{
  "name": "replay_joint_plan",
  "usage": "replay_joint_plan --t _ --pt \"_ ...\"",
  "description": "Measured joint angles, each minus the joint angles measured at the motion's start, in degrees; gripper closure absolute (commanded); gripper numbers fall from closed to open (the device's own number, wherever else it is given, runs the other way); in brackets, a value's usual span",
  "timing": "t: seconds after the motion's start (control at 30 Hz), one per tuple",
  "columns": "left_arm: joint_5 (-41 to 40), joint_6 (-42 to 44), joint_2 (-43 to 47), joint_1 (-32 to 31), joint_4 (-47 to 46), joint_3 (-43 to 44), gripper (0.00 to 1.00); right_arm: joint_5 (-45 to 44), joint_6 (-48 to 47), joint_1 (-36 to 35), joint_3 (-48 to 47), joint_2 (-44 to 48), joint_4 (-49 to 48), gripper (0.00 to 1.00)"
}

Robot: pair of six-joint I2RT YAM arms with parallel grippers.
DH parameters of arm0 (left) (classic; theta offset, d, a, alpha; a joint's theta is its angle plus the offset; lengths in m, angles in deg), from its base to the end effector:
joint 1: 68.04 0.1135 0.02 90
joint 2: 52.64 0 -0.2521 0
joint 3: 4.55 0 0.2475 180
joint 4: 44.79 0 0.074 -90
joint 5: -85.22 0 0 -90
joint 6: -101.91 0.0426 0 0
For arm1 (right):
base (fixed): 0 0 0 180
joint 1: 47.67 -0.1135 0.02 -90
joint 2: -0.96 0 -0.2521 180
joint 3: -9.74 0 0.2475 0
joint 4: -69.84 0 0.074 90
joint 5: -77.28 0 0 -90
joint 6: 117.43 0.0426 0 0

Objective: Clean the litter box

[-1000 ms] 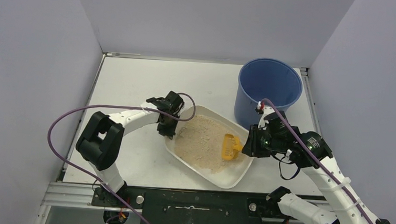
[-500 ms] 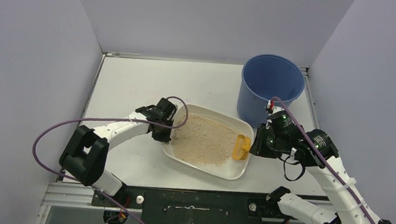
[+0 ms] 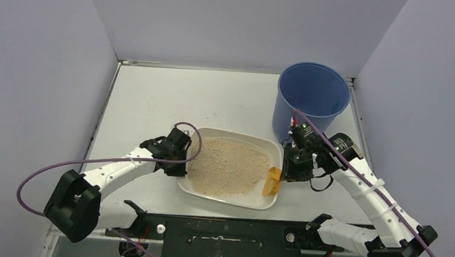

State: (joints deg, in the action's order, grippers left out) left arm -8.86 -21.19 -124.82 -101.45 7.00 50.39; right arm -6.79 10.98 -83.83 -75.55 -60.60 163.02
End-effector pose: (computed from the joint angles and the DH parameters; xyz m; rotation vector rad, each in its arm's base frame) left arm 0.1861 -0.1191 0.1714 -0.0108 2.7902 -0.2000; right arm 0.1325 0.1023 0.3258 0.0296 2.8865 0.4359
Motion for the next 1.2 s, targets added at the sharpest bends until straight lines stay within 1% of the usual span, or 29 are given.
replay_joint_plan --t 0.27,0.37,0.53,0.6,0.9,1.07,1.2 --pt "-0.66 -0.48 2.78 -0.42 -0.28 -0.31 1.0 2.67 -0.92 0.35 2.19 -3.58 -1.62 1.0" --pt "-1.09 0.0 2.84 -0.57 -0.37 -0.31 1.0 5.25 -2.47 2.67 3.63 -3.52 -2.82 1.0" --pt "-2.43 1.46 4.57 -0.7 -0.59 -0.28 1.0 12.33 -5.92 10.05 8.7 -0.35 -5.68 1.0" --pt "-3.63 2.38 5.81 -0.7 -0.44 -0.22 1.0 14.84 -6.84 11.41 11.04 0.85 -6.75 1.0" --pt "-8.41 7.56 9.16 -0.63 1.03 2.75 1.0 22.38 -8.13 15.13 20.5 6.58 -11.34 1.0" --pt "-9.99 10.34 10.12 -0.5 1.55 4.57 1.0 25.55 -6.8 15.96 26.84 10.64 -15.5 1.0" --pt "-11.17 11.47 10.16 -0.17 2.27 5.55 1.0 28.2 -5.14 15.98 32.02 11.96 -19.56 1.0"
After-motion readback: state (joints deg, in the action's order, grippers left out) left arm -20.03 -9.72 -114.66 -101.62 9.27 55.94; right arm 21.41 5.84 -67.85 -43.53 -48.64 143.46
